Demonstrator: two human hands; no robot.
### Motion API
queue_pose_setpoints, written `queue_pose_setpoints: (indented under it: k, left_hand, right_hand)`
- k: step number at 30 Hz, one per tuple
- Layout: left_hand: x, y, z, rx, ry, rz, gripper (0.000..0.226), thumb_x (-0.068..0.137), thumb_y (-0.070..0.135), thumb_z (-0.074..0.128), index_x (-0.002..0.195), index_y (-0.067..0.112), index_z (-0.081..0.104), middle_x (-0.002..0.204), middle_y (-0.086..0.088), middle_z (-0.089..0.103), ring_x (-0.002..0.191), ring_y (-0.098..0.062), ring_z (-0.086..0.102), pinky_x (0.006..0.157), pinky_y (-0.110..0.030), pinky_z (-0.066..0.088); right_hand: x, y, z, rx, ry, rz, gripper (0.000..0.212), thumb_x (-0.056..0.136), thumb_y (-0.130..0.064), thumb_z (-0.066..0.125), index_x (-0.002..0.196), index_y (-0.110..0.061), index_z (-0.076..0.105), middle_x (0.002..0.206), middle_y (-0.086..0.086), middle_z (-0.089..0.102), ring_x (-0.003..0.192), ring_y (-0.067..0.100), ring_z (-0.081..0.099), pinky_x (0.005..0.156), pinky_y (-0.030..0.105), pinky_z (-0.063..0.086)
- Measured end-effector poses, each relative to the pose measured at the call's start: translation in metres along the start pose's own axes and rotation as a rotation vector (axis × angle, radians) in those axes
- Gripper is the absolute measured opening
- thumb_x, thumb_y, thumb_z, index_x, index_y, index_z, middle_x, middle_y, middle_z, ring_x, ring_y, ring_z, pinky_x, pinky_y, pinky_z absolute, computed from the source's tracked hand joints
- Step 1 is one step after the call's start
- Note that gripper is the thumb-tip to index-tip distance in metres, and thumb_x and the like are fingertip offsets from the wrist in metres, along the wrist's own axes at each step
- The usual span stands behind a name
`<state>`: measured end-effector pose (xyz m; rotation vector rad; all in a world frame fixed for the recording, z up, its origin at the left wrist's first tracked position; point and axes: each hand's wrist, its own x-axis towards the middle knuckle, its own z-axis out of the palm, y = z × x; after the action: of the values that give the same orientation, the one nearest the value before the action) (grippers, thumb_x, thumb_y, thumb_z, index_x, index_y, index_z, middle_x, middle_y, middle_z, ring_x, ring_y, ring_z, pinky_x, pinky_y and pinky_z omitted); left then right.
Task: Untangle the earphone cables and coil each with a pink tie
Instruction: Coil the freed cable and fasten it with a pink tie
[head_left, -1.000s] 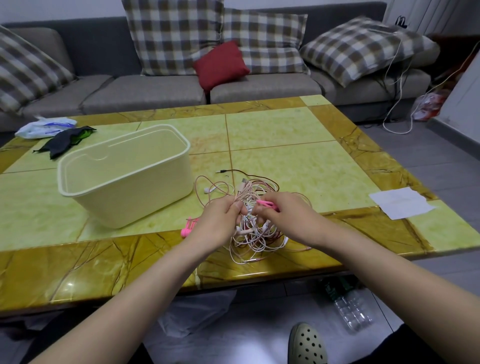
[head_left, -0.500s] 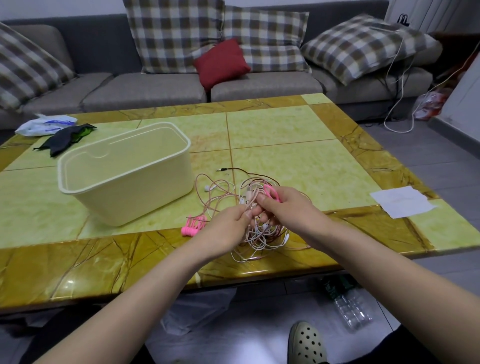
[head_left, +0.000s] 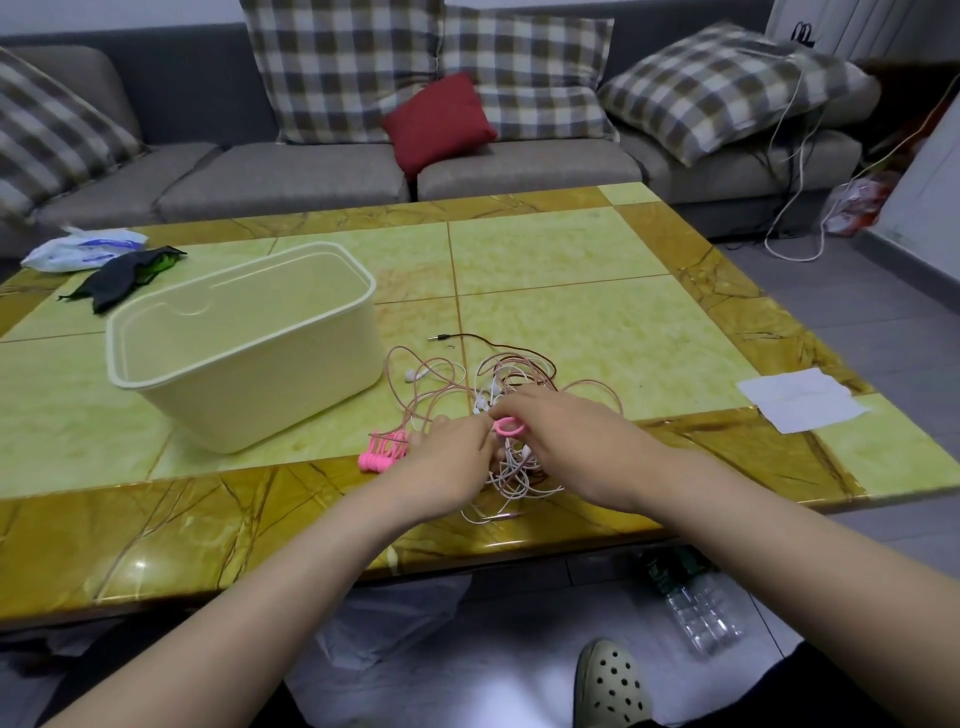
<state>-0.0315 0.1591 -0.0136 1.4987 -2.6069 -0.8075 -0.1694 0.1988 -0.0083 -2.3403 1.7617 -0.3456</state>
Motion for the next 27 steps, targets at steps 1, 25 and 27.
queue_pose_setpoints:
  k: [1,25,27]
  left_hand:
    - [0.0,0.0,0.001,0.003,0.014,0.0,0.026,0.103,0.023,0.026,0.088,0.019,0.048,0.079,0.008,0.051,0.092,-0.022,0.044,0.093,-0.039,0.036]
    - [-0.013,0.007,0.012,0.77,0.319,0.243,0.035,0.077,0.005,0.028,0.088,0.005,0.062,0.082,-0.009,0.057,0.09,-0.028,0.048,0.076,-0.039,0.033]
    - [-0.01,0.001,0.017,0.665,0.257,0.225,0.034,0.088,-0.002,0.027,0.112,0.007,0.048,0.105,-0.006,0.053,0.108,-0.025,0.035,0.088,-0.039,0.028]
  right_hand:
    - [-0.001,0.0,0.0,0.012,-0.014,0.021,0.024,0.094,-0.008,0.042,0.113,-0.018,0.052,0.114,0.001,0.055,0.104,0.023,0.053,0.082,0.037,0.042]
    - [0.006,-0.003,0.0,0.423,-0.063,0.268,0.037,0.099,-0.019,0.042,0.063,-0.017,0.04,0.052,0.0,0.047,0.048,0.016,0.054,0.049,0.017,0.035]
    - [0.005,-0.001,0.001,0.432,-0.074,0.268,0.037,0.099,-0.02,0.043,0.063,-0.018,0.04,0.051,-0.002,0.046,0.045,0.011,0.052,0.048,0.015,0.035]
